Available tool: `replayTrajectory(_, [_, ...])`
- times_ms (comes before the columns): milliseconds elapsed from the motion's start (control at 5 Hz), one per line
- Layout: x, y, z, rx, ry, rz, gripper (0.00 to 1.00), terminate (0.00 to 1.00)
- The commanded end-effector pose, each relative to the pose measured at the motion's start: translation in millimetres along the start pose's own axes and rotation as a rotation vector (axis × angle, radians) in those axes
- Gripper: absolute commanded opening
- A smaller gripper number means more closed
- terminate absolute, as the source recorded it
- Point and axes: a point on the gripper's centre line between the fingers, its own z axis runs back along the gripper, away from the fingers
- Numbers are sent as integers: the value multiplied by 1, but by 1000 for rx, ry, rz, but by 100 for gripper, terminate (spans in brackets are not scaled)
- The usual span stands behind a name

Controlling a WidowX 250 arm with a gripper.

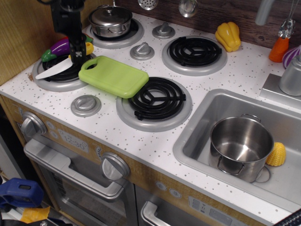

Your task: Put knife on cutting board

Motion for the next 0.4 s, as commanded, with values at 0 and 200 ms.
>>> replayTrajectory(0, [3,-18,14,-60,35,-14,100,0])
replayTrajectory(200, [2,-21,11,-67,47,-21,100,0])
